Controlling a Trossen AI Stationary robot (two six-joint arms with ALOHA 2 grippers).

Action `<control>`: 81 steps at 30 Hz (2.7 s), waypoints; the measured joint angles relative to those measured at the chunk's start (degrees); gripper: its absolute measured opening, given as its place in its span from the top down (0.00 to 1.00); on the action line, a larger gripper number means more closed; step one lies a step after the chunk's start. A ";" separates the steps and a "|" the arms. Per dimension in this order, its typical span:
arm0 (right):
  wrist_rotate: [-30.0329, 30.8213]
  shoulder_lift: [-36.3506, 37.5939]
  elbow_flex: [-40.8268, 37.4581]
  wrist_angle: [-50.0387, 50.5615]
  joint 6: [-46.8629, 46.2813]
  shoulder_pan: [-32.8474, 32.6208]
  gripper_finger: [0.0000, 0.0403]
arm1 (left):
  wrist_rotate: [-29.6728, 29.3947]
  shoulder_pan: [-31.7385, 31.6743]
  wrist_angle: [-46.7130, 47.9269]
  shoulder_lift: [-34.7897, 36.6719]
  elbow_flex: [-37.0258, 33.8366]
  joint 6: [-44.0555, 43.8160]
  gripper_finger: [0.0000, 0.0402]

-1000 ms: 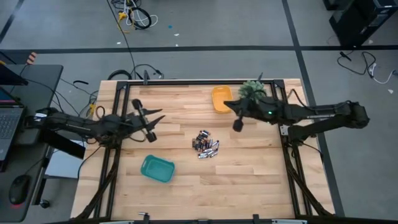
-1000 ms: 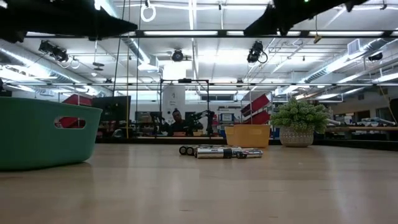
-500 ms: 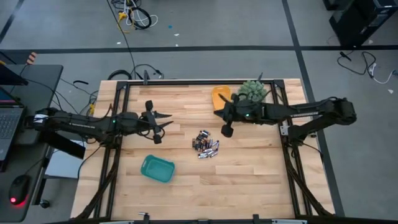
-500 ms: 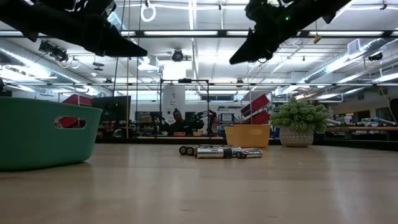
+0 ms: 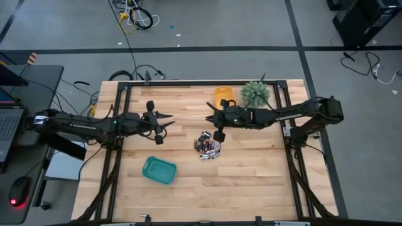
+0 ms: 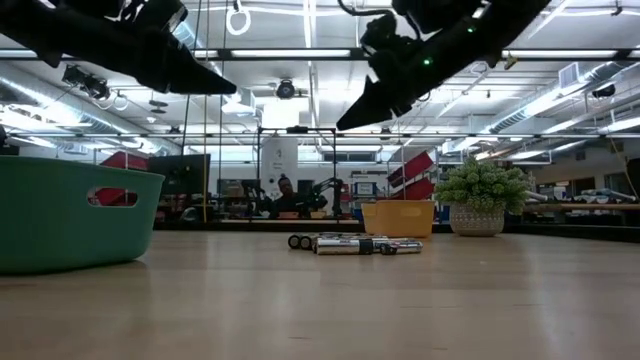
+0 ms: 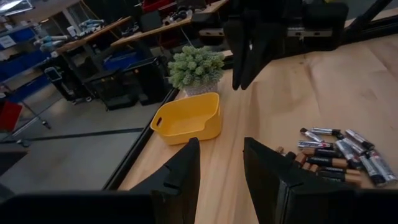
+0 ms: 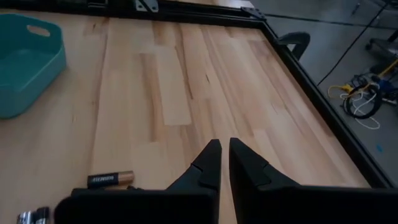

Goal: Sort batteries
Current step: Put the black battery into the yellow bin

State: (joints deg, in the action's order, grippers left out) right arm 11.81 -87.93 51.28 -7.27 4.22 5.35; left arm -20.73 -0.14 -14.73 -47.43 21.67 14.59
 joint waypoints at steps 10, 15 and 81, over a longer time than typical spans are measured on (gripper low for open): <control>-0.02 -8.67 13.82 22.34 -1.19 -0.09 0.86 | -0.35 -2.33 -0.70 -3.07 -0.04 -0.24 0.70; -0.22 -11.29 14.37 30.67 -0.78 -0.07 0.82 | -0.35 -2.49 -1.12 -5.26 -0.04 -0.18 0.70; 3.43 -16.06 8.48 23.83 -2.52 -6.72 0.60 | 1.55 -2.34 -6.54 -6.22 -0.11 -24.06 0.70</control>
State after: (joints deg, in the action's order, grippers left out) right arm 15.25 -103.98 59.76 16.56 1.71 -1.37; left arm -19.18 -2.48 -21.28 -53.65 21.56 -9.47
